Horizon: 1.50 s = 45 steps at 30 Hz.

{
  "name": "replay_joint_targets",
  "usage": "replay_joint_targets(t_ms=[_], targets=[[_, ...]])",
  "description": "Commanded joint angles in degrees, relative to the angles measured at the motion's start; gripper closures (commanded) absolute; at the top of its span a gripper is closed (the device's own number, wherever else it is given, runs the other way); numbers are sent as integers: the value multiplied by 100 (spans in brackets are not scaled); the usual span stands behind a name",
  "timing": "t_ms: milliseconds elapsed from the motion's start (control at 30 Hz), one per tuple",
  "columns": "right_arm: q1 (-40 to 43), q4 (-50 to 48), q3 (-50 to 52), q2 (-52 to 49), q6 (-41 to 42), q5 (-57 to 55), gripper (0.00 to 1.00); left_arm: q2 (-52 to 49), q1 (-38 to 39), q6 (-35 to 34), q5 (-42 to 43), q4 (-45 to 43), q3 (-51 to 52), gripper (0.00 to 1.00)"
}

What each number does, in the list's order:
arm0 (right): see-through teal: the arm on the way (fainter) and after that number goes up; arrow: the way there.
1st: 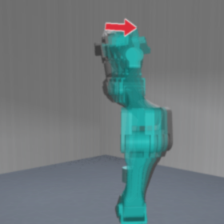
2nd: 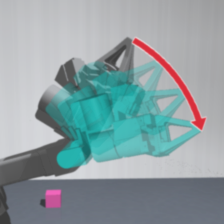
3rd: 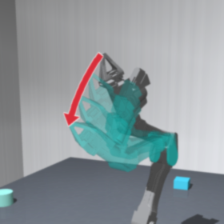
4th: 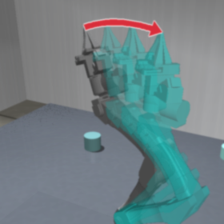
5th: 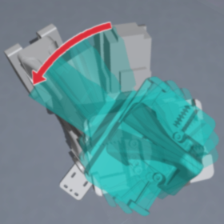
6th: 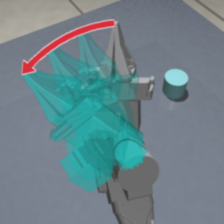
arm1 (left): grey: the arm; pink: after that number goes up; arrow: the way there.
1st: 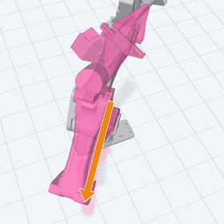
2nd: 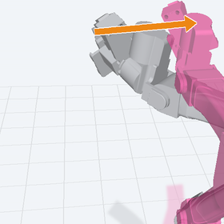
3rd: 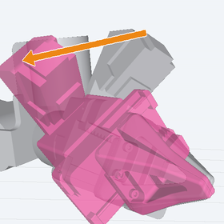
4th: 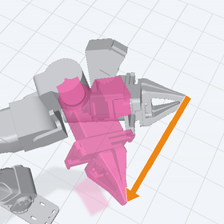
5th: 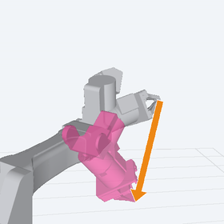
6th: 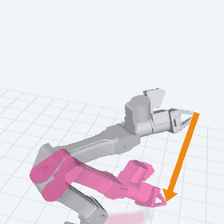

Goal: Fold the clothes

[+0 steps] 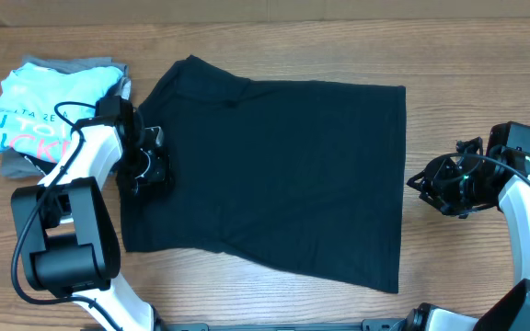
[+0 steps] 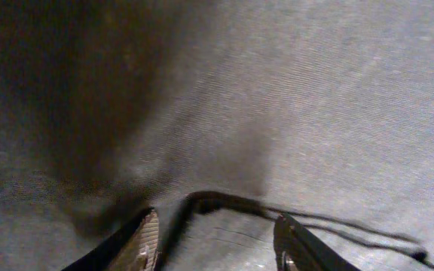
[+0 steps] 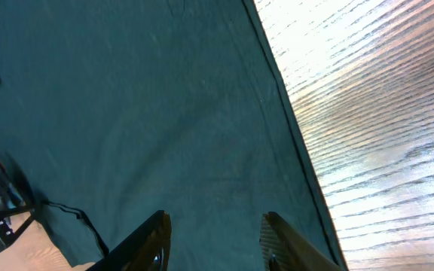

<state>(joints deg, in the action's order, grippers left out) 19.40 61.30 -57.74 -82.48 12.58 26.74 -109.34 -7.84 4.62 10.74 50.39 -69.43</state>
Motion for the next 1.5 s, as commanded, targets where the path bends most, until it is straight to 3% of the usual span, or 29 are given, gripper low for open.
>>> replay_joint_targets(t_ms=[0, 267, 567, 833, 967, 1467], targets=[[-31, -9, -116, 105, -39, -11, 57, -92, 37, 17, -114, -17, 33, 48], [-31, -39, -116, 105, -39, -11, 58, -92, 39, 229, 282, -284, 605, 65], [-31, -50, -116, 105, -42, -11, 58, -59, 33, 267, 284, -127, 181, 85], [-31, -52, -116, 105, -42, -13, 57, -59, 33, 271, 264, 428, -393, 82], [-31, -55, -116, 105, -42, -15, 57, -59, 33, 310, 262, 446, -391, 96], [-31, 9, -111, 103, 168, -448, 57, -35, 26, 313, 372, 1303, -1241, 96]])
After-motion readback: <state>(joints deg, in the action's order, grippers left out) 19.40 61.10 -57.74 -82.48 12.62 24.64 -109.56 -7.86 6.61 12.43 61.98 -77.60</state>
